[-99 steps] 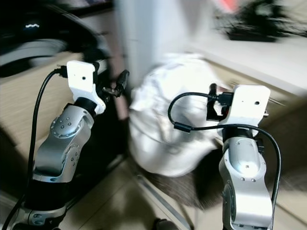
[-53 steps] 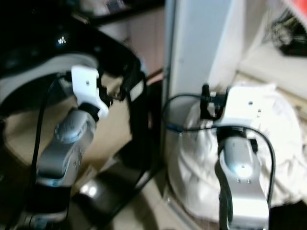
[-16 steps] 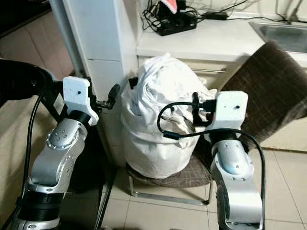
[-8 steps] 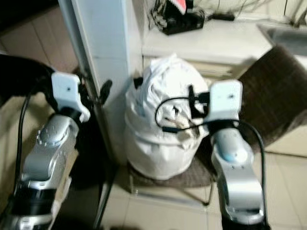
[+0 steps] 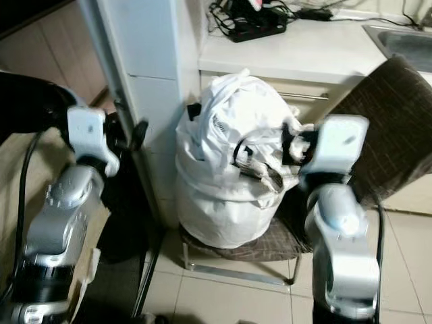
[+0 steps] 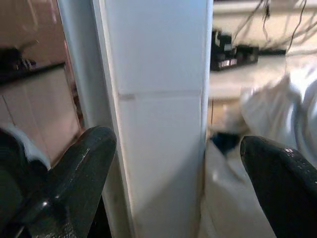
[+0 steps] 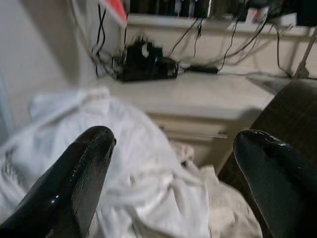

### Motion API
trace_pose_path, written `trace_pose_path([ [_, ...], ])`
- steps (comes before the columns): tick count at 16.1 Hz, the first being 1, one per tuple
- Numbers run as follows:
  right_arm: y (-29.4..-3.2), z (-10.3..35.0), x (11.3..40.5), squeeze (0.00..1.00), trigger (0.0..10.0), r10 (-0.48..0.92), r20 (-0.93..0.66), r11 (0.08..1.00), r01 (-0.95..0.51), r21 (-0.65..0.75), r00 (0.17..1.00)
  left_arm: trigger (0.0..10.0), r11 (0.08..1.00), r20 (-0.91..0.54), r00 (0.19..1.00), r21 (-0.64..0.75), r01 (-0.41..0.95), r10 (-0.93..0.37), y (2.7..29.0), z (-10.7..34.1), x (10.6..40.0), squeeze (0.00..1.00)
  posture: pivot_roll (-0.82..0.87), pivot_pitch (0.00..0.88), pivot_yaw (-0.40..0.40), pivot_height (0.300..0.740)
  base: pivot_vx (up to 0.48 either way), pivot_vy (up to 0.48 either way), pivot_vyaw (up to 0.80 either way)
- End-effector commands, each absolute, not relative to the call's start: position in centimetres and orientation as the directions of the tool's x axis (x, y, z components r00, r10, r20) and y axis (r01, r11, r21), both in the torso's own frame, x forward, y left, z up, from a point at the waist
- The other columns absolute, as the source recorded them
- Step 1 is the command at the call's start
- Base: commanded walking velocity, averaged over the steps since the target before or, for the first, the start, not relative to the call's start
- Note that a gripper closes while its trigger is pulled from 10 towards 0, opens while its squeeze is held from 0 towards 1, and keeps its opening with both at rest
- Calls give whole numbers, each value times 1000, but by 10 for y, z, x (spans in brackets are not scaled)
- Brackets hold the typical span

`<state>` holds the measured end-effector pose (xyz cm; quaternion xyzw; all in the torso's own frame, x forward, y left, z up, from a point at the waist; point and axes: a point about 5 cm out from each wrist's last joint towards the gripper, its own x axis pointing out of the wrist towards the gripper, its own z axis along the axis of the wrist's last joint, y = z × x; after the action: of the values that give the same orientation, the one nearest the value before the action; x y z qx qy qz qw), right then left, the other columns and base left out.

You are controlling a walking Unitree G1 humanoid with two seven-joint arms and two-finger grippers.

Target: Clothes washing

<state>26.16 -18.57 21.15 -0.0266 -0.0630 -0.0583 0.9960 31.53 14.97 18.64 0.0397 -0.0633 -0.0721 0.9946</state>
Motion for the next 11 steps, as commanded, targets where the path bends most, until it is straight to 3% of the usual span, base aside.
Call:
trace_pose_path([
  [1,-188,206,263,0,10000,-132,105,990,136,-31,986,10000,984,120,981,115,139,-152,144,189,315,0,-100,33,9,740,0,0,0],
  [3,-184,208,266,0,10000,-73,113,994,82,-73,991,10000,992,121,986,59,111,-118,135,193,314,0,-93,34,5,740,0,0,0],
  [8,-180,207,272,0,10000,-41,99,996,48,-73,994,10000,990,128,984,77,118,-127,126,200,314,0,-81,43,3,740,0,-480,800],
  [11,-180,206,273,0,10000,-39,90,996,46,-76,995,10000,988,112,987,119,98,-112,129,202,314,0,-84,45,11,740,0,0,800],
])
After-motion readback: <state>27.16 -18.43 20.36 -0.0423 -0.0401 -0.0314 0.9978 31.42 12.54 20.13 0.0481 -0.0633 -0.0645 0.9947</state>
